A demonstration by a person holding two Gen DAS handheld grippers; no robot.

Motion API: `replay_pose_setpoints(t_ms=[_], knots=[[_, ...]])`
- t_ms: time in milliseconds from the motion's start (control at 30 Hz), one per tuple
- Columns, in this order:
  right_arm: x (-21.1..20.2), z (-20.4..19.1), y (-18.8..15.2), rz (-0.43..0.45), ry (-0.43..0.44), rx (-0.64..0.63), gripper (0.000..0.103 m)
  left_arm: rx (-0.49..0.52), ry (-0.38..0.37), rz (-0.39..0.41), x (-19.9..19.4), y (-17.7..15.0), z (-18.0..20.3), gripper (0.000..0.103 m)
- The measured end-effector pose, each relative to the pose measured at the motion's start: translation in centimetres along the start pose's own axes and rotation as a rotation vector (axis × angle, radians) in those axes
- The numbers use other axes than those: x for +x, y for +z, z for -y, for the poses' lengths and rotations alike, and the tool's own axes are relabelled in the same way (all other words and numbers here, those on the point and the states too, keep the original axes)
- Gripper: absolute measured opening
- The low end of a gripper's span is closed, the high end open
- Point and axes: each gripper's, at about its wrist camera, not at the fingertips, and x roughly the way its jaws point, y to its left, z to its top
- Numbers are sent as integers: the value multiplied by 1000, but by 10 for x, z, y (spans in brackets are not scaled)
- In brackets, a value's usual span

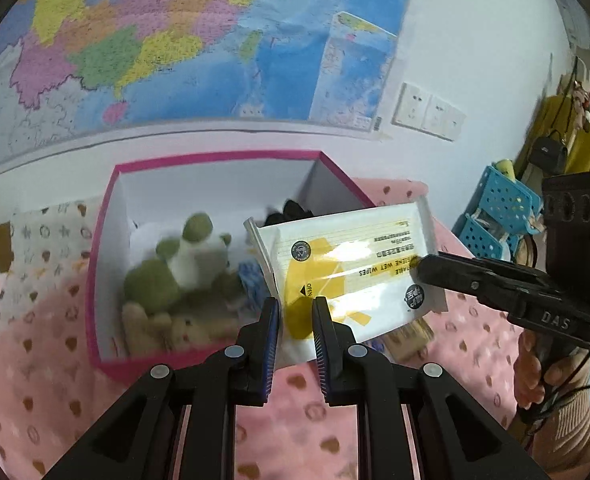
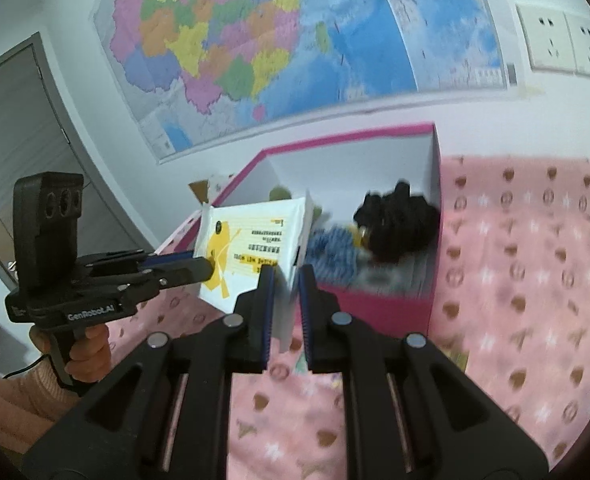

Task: Organize soft objects
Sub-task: 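Lift the wet wipes packet into the magenta box and open the right tool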

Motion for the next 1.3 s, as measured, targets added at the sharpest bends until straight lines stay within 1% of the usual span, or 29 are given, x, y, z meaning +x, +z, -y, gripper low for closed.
replay_pose_setpoints(t_ms=[167, 433, 500, 633, 700, 767, 833, 900, 933, 1000, 1100, 1167, 1300], knots=[[11, 5, 17, 10, -7, -15, 14, -19, 8, -11, 21, 26, -14, 16], [43, 28, 47, -20, -39, 10, 14, -46, 27, -55, 60, 55, -32, 16], [54, 36, 53, -38, -48, 20, 14, -59, 25, -76, 69, 59, -37, 16], [74, 49, 63, -72, -73, 43, 15, -79, 49, -115, 90, 64, -46, 17], [85, 54, 64, -100, -91, 51, 15, -86, 71, -137, 100, 65, -51, 22], [91, 58, 65, -109, -111, 55, 16, -111, 79, -153, 106, 64, -57, 24], [93, 62, 65, -110, -129, 70, 16, -129, 60, -153, 106, 62, -61, 24], [91, 64, 64, -104, -124, 79, 16, -127, 72, -143, 103, 59, -63, 24], [89, 63, 64, -99, -138, 74, 16, -119, 80, -135, 101, 58, -62, 24], [84, 58, 63, -91, -144, 52, 16, -102, 94, -114, 92, 54, -58, 24], [71, 52, 59, -72, -133, 39, 16, -78, 87, -71, 76, 49, -49, 26], [61, 48, 55, -59, -129, 22, 16, -39, 67, -37, 63, 43, -39, 26], [38, 43, 40, -36, -115, 12, 18, 38, 60, 9, 38, 27, -18, 28]])
